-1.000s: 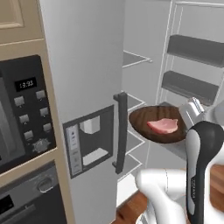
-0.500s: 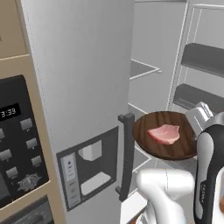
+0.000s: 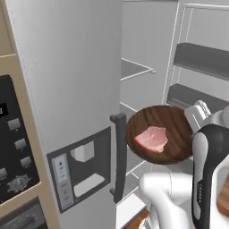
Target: Place one of the steaks on the plate and the other in the bowl. Then place the bowl in the fridge.
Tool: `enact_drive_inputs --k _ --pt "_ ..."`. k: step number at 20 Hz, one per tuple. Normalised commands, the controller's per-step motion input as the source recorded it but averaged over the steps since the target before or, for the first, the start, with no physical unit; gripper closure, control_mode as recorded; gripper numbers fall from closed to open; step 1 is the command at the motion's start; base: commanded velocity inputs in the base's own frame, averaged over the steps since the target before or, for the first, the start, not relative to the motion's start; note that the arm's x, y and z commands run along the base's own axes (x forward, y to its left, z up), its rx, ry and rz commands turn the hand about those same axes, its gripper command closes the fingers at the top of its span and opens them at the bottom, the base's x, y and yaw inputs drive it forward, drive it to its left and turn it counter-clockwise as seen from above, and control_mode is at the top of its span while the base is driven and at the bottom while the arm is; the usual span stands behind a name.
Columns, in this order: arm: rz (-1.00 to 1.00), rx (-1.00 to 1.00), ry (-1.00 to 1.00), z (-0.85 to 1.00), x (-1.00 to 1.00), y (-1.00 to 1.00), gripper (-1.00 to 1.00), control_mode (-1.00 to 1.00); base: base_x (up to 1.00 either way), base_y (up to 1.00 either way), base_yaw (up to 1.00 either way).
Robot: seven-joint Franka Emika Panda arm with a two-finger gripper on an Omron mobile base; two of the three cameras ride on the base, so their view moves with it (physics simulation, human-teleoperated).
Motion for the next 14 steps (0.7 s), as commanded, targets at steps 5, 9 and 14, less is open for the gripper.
enact_drive_inputs --k 5,9,14 --pt "0.0 0.0 0.0 0.0 0.0 0.0 1.0 1.0 0.42 0.16 -0.25" --pt "0.0 0.0 0.0 0.0 0.0 0.0 1.0 1.0 0.07 -0.14 -0.26" --pt "0.0 0.0 0.0 0.0 0.0 0.0 1.0 1.0 0.07 -0.21 -0.14"
